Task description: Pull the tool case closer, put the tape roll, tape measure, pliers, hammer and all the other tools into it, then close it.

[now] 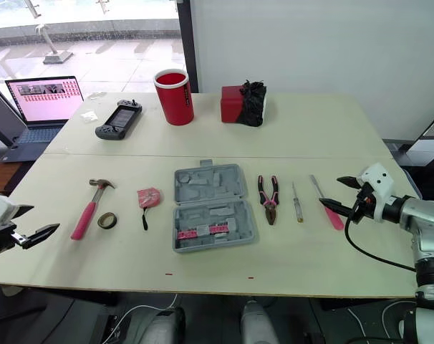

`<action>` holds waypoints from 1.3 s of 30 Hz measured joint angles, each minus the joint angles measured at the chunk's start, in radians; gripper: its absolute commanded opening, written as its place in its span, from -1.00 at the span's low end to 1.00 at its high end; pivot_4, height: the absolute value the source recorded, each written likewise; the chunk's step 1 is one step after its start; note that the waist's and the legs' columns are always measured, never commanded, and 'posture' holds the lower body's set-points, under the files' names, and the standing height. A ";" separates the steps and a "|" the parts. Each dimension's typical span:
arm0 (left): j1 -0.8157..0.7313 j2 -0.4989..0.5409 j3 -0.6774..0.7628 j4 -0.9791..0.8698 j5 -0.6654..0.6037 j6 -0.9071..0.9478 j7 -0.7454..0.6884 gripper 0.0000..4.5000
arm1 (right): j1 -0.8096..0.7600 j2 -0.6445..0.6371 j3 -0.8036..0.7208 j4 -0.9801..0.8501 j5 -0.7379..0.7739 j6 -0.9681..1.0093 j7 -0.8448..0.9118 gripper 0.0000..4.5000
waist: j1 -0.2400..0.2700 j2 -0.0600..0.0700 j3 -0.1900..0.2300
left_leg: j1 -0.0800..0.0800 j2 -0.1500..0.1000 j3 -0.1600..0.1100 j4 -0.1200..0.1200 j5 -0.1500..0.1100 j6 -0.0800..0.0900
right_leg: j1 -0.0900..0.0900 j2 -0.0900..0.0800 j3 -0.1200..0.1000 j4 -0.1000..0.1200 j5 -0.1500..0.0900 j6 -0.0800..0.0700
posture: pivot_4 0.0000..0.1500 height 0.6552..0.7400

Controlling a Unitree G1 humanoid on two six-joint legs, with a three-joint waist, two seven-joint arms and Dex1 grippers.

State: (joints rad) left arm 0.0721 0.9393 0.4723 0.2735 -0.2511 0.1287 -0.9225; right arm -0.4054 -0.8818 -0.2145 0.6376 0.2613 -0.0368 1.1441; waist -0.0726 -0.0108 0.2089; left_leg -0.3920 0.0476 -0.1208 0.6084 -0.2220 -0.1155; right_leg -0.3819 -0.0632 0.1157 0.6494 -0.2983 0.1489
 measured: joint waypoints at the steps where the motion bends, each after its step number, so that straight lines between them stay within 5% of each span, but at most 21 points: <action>1: 0.000 0.000 -0.001 0.000 0.000 0.000 0.000 0.98 | 0.000 0.000 0.000 0.000 0.000 0.000 0.000 1.00 | 0.000 0.000 0.000 | 0.000 0.000 0.000 0.000 0.000 0.000 | 0.000 0.000 0.000 0.000 0.000 0.000 | 1.00 1.00; 24: -0.028 0.006 -0.024 0.035 -0.007 0.005 -0.074 0.98 | -0.033 -0.009 0.006 0.033 -0.015 0.016 -0.017 1.00 | -0.001 0.000 0.000 | 0.000 0.000 0.003 -0.001 0.000 0.000 | -0.003 0.000 0.003 0.000 0.000 0.000 | 1.00 1.00; 36: -0.204 -0.049 -0.227 -0.265 -0.048 0.188 -0.073 0.98 | -0.289 0.083 0.244 -0.161 -0.094 0.251 0.014 1.00 | 0.001 0.000 0.000 | -0.003 0.001 0.004 -0.003 0.000 0.000 | -0.007 0.001 0.004 0.001 0.003 0.004 | 1.00 1.00; 39: -0.277 -0.117 -0.335 -0.279 -0.015 0.214 -0.039 0.58 | -0.351 0.143 0.328 -0.136 -0.161 0.213 0.005 0.60 | 0.002 0.000 0.000 | -0.005 0.001 0.003 -0.002 0.000 0.000 | -0.008 0.001 0.003 0.001 0.003 0.004 | 1.00 1.00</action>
State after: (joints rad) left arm -0.2050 0.8226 0.1372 -0.0059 -0.2658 0.3425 -0.9612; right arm -0.7569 -0.7392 0.1135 0.5018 0.1007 0.1761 1.1489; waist -0.0710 -0.0106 0.2090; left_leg -0.3970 0.0483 -0.1173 0.6065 -0.2219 -0.1155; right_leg -0.3901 -0.0626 0.1192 0.6501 -0.2954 0.1528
